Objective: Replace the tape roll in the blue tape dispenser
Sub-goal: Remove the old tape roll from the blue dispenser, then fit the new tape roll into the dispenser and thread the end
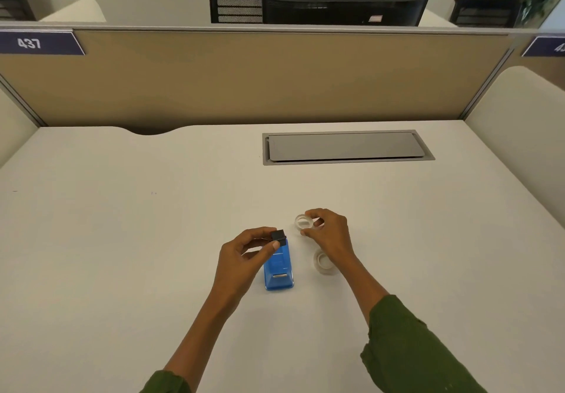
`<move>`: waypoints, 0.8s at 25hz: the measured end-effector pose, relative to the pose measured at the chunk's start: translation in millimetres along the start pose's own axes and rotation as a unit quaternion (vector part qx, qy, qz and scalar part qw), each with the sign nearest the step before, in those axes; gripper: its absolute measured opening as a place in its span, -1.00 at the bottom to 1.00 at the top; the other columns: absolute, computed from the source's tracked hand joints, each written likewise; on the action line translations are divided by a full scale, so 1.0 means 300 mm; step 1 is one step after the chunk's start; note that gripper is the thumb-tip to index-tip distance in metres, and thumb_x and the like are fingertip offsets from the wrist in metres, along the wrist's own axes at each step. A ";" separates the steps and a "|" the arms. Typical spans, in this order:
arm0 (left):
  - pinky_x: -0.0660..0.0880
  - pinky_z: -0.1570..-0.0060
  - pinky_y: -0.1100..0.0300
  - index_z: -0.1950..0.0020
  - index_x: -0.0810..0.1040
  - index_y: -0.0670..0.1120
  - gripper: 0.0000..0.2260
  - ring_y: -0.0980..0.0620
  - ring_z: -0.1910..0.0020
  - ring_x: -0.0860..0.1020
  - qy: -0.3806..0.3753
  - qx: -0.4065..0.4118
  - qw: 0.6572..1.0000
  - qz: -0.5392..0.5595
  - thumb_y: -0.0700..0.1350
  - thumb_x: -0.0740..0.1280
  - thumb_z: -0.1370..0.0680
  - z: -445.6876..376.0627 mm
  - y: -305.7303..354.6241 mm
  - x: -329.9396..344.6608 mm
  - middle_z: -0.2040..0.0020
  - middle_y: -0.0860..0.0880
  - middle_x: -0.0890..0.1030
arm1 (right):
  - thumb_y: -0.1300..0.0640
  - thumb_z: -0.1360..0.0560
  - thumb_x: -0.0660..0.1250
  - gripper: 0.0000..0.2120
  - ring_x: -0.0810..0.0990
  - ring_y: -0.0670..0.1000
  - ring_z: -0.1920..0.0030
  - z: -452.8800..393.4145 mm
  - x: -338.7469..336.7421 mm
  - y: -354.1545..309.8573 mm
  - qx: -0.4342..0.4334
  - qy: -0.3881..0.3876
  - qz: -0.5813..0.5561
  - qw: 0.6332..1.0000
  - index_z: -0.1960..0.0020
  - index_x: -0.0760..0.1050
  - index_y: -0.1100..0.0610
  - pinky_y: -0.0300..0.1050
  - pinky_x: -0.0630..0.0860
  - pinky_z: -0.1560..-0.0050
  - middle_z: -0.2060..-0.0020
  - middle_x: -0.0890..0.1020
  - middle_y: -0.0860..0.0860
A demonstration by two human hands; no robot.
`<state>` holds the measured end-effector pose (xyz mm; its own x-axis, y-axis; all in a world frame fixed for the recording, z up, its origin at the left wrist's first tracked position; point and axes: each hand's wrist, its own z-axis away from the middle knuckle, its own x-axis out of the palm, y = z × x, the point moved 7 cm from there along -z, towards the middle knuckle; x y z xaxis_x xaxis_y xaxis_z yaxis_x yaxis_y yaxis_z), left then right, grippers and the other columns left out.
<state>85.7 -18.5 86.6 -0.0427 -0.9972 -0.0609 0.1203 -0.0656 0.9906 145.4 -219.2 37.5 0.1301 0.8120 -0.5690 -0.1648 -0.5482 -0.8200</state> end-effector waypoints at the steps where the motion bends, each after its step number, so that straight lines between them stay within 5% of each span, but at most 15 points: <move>1: 0.49 0.16 0.47 0.02 0.63 -0.03 -0.84 0.17 0.06 0.61 0.000 0.000 1.000 0.002 -0.20 0.42 -0.42 0.000 -0.001 -0.002 0.06 0.05 0.69 | 0.22 -0.30 0.52 -0.56 0.56 0.05 0.04 -0.011 0.016 0.011 0.000 -0.005 0.013 1.000 -0.15 0.53 0.14 -0.04 0.53 -0.06 -0.05 0.65 0.13; 6: 0.48 0.19 0.49 0.03 0.62 -0.03 -0.84 0.18 0.07 0.61 0.003 -0.005 1.000 -0.010 -0.19 0.42 -0.42 -0.006 -0.012 -0.002 0.04 0.06 0.68 | 0.22 -0.33 0.50 -0.52 0.53 0.12 -0.13 -0.042 0.062 0.032 -0.016 -0.015 0.029 0.999 -0.22 0.48 0.13 0.03 0.45 -0.20 -0.16 0.60 0.11; 13: 0.47 0.20 0.50 0.03 0.62 0.00 -0.84 0.20 0.09 0.61 0.000 -0.009 1.000 -0.015 -0.18 0.43 -0.42 -0.003 -0.017 0.002 0.04 0.06 0.68 | 0.29 -0.29 0.51 -0.55 0.59 0.00 0.10 0.004 -0.086 0.078 0.028 -0.020 -0.091 0.995 -0.15 0.54 0.12 -0.28 0.52 0.01 -0.06 0.65 0.09; 20: 0.48 0.19 0.48 0.02 0.62 -0.02 -0.84 0.18 0.07 0.61 -0.011 -0.006 1.000 -0.007 -0.18 0.42 -0.43 0.004 -0.013 0.035 0.03 0.02 0.68 | 0.18 -0.25 0.53 -0.40 0.32 -0.07 -0.14 0.192 -0.045 0.093 -0.057 -0.208 0.140 0.966 -0.24 0.47 -0.07 -0.19 0.30 -0.15 -0.15 0.42 -0.09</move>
<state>83.5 -28.9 82.3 -0.0656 -0.9953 -0.0715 0.1316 -0.0797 0.9881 82.7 -233.9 26.0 -0.3122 0.6260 -0.7146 -0.0238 -0.7571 -0.6529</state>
